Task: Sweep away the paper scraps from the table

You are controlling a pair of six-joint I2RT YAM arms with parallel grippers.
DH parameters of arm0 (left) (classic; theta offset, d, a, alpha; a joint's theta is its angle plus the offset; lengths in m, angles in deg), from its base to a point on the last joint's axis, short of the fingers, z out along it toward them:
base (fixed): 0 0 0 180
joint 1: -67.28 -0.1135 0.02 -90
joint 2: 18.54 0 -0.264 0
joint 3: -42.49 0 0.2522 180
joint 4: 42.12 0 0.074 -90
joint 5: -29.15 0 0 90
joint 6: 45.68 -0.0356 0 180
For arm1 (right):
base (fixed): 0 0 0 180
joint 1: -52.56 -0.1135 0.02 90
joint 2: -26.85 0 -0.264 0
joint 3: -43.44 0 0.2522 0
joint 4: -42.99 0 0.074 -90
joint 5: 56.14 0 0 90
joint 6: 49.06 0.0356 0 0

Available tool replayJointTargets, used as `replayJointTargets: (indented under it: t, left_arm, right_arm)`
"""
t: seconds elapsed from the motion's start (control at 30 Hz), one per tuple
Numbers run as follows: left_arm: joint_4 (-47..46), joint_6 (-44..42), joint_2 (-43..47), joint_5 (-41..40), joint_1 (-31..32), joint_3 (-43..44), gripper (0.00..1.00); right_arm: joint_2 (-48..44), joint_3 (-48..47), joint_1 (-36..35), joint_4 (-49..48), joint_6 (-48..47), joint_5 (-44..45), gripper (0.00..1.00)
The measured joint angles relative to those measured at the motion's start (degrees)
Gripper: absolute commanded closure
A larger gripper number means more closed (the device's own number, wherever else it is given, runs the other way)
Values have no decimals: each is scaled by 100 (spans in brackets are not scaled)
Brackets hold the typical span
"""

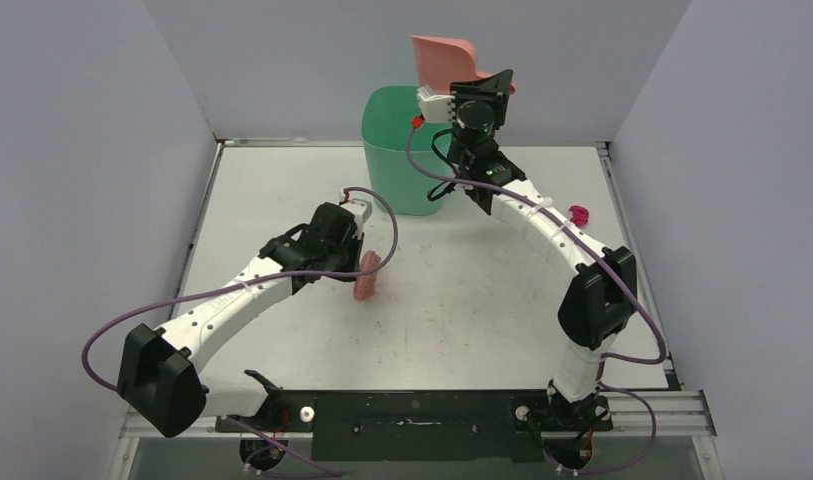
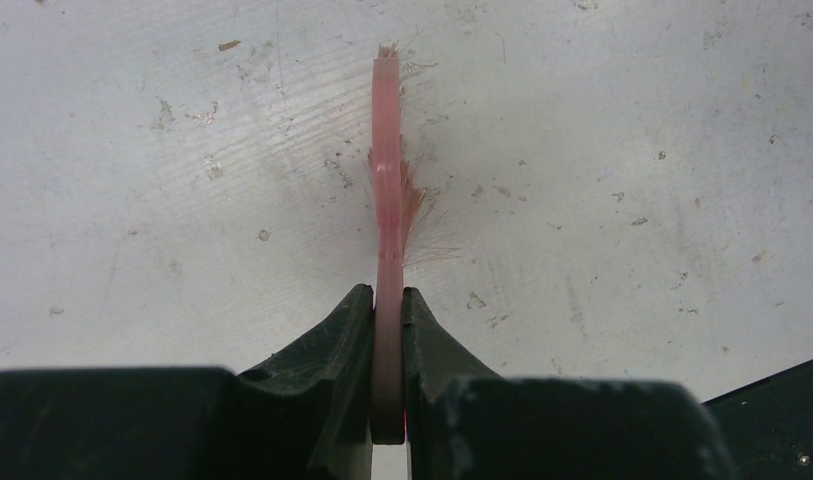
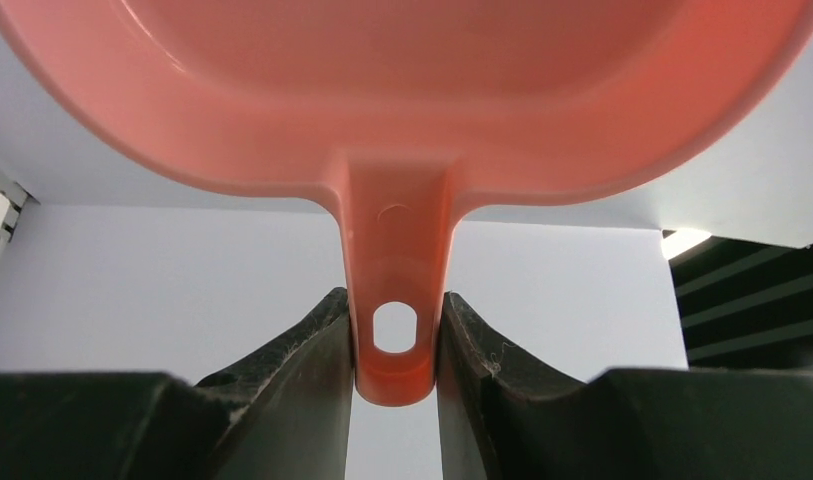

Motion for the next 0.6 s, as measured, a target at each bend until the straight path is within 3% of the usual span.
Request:
replayJointTargets:
  t: [0.17,0.27,0.43,0.5,0.6]
  left_arm:
    - [0,-2,-2,13,0,0,100]
    - [0,-2,-2,13,0,0,100]
    - [-2,-2,-2,37,-2,0,100]
    - [-4,-4,-2,79,-15,0,100]
    - [-35,-11,-2,256,-26,0,100]
  right_arm:
    - [0,-538,87,621,813,-140,95]
    - [2,-1158,223,1775,1803,-448,95]
    - [-103,-2577,831,4321,3893,-2227,95]
    - [-385,-2483,1211,5045,4513,-3169,95]
    - [-1086,-1484,1742,5770,5296,-4297,95]
